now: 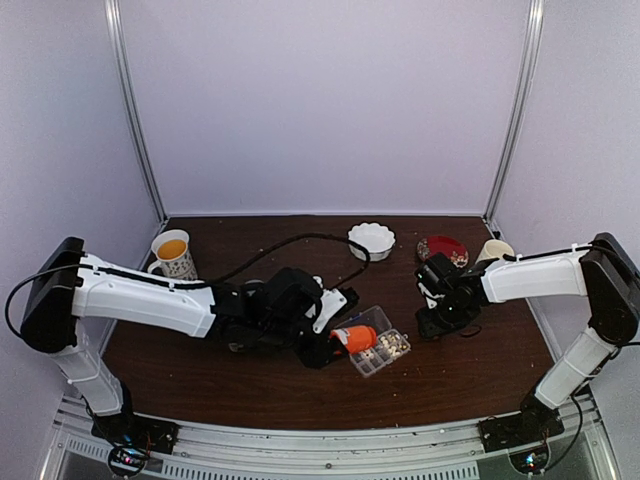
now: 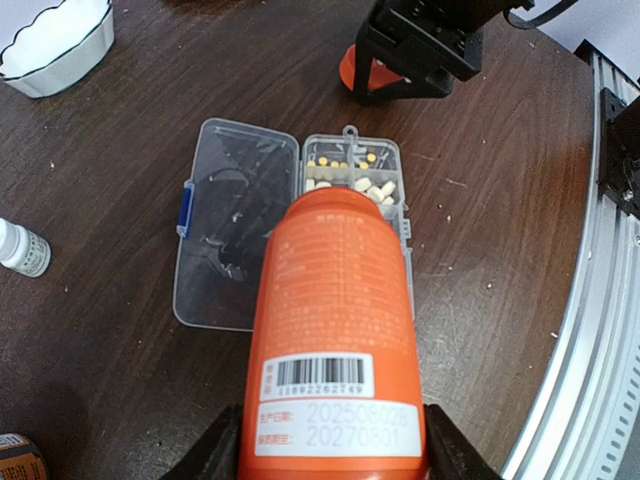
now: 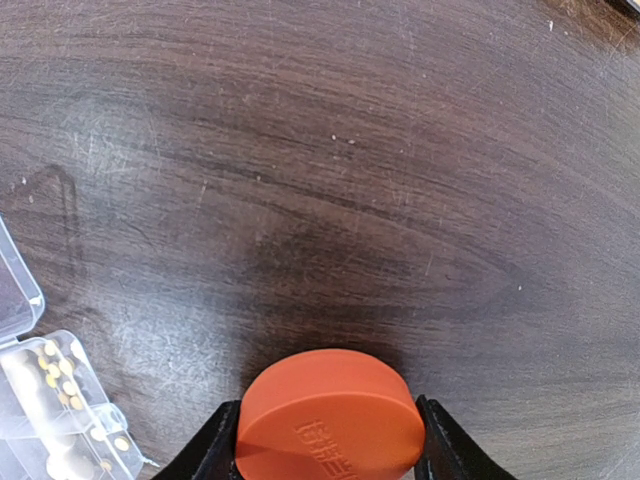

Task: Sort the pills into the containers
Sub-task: Pour the pill into the compartment of the pill container.

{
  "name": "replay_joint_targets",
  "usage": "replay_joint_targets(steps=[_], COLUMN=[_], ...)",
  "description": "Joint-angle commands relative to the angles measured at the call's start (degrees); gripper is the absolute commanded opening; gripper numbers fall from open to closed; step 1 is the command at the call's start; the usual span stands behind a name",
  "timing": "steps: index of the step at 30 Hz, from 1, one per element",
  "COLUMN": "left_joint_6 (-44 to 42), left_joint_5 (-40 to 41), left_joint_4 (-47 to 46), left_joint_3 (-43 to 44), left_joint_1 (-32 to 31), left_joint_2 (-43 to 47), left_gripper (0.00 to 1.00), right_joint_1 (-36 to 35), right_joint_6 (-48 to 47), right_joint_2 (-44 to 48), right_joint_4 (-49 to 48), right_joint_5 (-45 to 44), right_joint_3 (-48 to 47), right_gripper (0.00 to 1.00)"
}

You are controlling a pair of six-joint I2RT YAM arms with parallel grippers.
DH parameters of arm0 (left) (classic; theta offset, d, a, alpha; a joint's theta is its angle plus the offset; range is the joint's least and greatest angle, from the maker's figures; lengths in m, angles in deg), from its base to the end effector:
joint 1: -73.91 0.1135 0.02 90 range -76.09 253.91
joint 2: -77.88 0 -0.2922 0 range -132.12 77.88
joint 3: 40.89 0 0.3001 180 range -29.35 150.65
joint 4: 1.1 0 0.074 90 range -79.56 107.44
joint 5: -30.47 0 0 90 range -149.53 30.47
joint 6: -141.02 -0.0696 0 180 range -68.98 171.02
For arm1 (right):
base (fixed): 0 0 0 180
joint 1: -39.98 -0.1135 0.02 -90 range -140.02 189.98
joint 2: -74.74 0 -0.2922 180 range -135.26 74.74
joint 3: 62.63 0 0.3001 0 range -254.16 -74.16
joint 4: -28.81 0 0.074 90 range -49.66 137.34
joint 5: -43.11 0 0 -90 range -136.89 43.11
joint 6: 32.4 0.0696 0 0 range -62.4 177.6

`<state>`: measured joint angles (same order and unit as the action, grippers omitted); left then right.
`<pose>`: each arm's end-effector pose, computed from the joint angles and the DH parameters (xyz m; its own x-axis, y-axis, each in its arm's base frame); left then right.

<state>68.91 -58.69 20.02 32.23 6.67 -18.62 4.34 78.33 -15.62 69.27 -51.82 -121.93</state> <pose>0.1677 -0.3970 0.1841 -0.5400 0.4933 -0.6819 0.7903 0.5758 -0.2093 0.2671 0.1841 0.1149 -0.9185 -0.2246 -0.3253 -0.2494 0.9677 0.0360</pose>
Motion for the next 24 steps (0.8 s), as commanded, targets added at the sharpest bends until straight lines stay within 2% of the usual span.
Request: replay_joint_targets(steps=[1,9,14,24], left_joint_6=[0.4,0.6,0.0,0.0], left_joint_5=[-0.7,-0.8,-5.2,-7.5], left_joint_4=[-4.6,-5.2,-5.6,-5.1], left_joint_3=[-1.8,-2.2,-1.9,-1.6], left_joint_1=[-0.3,-0.3,-0.3,-0.9], left_joint_2=[0.9,0.8,0.4,1.0], left_gripper=[0.0,0.0,0.0,0.0], right_joint_1=[0.2,0.2,0.2,0.3], right_joint_6=[-0.5,-0.6,-0.6,-0.6], right_joint_2=[-0.6,-0.6,-0.5,-0.6], right_joint_4=[0.3,0.3,0.3,0.3], right_joint_5=[-0.1,-0.1,0.0,0.1], right_joint_3=[-1.5,-1.5,-1.5,-1.5], right_gripper=[0.0,0.0,0.0,0.0])
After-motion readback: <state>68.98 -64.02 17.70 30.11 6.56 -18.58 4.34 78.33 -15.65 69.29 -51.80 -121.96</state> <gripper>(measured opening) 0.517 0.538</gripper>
